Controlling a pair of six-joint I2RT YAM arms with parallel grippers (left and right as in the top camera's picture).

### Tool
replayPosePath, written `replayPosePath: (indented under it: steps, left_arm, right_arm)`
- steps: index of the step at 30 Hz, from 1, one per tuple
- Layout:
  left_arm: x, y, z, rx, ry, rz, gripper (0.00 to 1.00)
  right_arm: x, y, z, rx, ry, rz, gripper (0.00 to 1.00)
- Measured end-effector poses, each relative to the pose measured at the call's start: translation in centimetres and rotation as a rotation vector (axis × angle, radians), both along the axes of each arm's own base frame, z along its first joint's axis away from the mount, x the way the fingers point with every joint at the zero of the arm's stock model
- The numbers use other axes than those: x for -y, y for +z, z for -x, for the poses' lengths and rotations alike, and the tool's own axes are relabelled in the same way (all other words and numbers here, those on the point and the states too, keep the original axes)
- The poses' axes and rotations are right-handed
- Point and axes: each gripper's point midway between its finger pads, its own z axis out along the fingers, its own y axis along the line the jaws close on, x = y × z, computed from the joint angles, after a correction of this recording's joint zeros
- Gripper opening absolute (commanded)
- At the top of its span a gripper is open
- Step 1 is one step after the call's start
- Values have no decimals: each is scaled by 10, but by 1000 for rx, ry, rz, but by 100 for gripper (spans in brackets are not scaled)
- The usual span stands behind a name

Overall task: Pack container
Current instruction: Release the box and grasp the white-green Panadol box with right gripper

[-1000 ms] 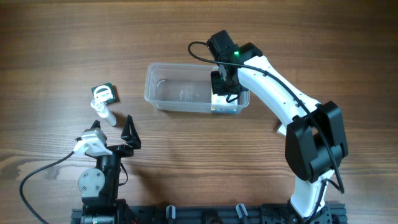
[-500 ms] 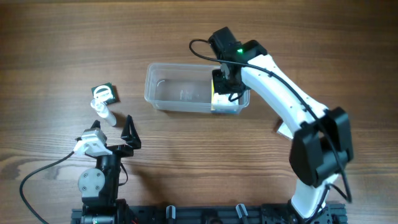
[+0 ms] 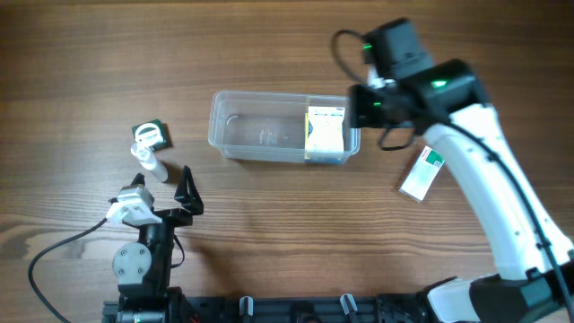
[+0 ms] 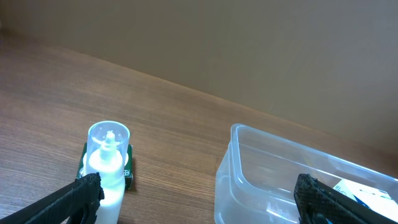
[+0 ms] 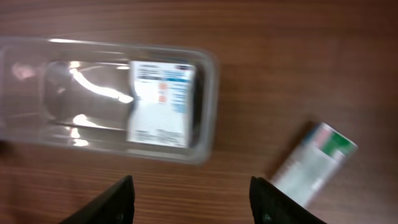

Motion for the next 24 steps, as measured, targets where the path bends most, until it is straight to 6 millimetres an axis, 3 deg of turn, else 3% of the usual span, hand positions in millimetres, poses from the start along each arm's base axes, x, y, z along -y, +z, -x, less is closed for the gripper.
replayPosePath:
  steps: [7, 13, 17, 24]
  left_arm:
    - [0, 0, 0, 0, 0, 0, 100]
    - [0, 0, 0, 0, 0, 0, 100]
    - [0, 0, 0, 0, 0, 0, 100]
    - [0, 0, 0, 0, 0, 0, 100]
  right_arm:
    - [71, -9, 7, -100, -210, 24, 82]
    - [114, -51, 29, -239, -377, 37, 87]
    - [131, -88, 43, -309, -456, 37, 88]
    - [135, -141, 49, -323, -524, -1, 87]
